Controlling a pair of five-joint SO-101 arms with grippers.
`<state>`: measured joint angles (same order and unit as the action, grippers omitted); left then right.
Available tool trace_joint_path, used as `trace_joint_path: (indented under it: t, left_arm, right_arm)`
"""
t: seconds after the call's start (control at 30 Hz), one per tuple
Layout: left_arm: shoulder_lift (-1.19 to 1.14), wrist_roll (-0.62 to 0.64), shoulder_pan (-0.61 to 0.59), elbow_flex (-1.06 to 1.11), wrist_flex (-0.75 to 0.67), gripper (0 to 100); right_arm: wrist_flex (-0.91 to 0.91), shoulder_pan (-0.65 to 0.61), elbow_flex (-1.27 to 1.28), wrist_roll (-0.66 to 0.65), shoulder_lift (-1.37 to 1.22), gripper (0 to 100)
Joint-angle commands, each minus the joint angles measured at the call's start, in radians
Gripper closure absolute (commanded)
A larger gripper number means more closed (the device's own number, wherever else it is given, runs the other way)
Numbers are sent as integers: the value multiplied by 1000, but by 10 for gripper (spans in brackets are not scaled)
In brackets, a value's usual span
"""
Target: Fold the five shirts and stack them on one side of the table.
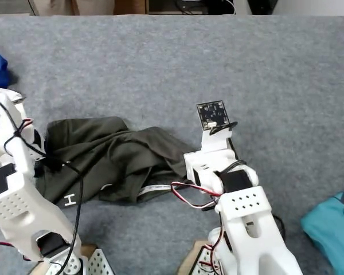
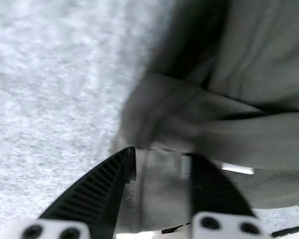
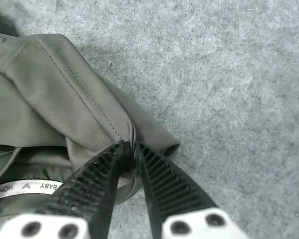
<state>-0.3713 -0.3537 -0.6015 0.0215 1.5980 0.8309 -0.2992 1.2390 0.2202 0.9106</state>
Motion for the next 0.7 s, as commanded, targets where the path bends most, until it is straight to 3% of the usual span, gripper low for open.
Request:
trace_joint_path:
  t: [0.0,0.2,0.5,0.67]
  left_arm:
    - [7,2,-71,-109,25,714]
    - [-21,-109,-89,-157,3,709]
    - [-262,-110,-51,-244,-6,774]
    - [-291,-109,-48,-330,63,831]
  right_arm:
    - [-2,15,-45,-5,18,994]
    - [-2,15,-45,-3,18,994]
    - [-2,15,-45,-3,18,994]
    - [-3,15,-44,-3,18,994]
